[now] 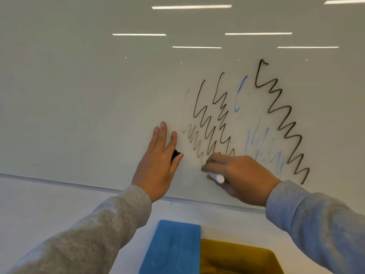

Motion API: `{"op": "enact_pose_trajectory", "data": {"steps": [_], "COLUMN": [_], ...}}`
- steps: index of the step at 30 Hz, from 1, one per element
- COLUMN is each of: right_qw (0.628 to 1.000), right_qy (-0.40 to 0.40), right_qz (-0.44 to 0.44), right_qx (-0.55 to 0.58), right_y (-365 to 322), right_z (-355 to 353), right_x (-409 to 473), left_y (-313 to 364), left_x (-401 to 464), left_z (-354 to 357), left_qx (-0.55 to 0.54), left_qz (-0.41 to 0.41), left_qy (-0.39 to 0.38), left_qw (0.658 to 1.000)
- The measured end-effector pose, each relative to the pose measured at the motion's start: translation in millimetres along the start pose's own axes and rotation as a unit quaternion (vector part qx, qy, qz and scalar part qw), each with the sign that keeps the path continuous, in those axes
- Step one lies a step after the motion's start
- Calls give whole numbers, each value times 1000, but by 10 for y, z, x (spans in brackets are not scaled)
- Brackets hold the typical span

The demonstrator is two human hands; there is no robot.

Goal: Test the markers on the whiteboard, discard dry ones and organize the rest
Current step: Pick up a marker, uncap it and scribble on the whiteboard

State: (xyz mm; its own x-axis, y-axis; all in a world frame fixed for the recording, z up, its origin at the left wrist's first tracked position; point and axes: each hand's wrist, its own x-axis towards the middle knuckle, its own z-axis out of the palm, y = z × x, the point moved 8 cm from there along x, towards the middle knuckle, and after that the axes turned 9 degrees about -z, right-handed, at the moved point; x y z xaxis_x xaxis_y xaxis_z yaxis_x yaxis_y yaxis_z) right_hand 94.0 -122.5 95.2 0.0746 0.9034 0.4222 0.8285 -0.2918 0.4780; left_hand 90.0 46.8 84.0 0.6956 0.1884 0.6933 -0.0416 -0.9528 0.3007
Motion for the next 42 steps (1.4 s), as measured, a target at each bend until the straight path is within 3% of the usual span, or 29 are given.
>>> {"op": "enact_pose_trajectory", "data": {"steps": [3, 7, 10, 14, 16, 18, 22, 25, 29, 35, 42], "right_qw": [995, 998, 999, 994, 994, 994, 990, 992, 987, 954, 953], "right_qy": [78, -60, -20, -94, -61, -32, -104, -56, -117, 59, 29], "right_qz": [55, -2, 35, 39, 74, 92, 68, 96, 87, 219, 224], "right_qx": [20, 16, 30, 47, 58, 55, 59, 63, 72, 195, 203], "right_y": [195, -50, 23, -4, 90, 129, 29, 133, 94, 423, 306], "right_z": [-246, 38, -11, 148, 64, 29, 146, 68, 224, -53, 45], "right_x": [-39, -71, -160, -272, -358, -439, -519, -561, -676, -926, -998], "left_y": [-9, 19, 83, 89, 66, 23, 79, 164, 247, 249, 443], "left_x": [-102, -250, -367, -448, -425, -380, -317, -280, -316, -478, -589], "left_z": [46, 36, 16, 175, 216, 203, 171, 123, 173, 468, 646], "left_qx": [-2, -26, -45, -50, -60, -87, -77, -57, -72, -73, -139], "left_qz": [-7, -13, -3, -6, -10, -27, -24, -7, 0, -15, -55], "left_qy": [-23, -31, -31, -137, -164, -163, -148, -109, -100, -166, -188], "left_qw": [1000, 999, 998, 989, 985, 982, 986, 992, 992, 983, 971]}}
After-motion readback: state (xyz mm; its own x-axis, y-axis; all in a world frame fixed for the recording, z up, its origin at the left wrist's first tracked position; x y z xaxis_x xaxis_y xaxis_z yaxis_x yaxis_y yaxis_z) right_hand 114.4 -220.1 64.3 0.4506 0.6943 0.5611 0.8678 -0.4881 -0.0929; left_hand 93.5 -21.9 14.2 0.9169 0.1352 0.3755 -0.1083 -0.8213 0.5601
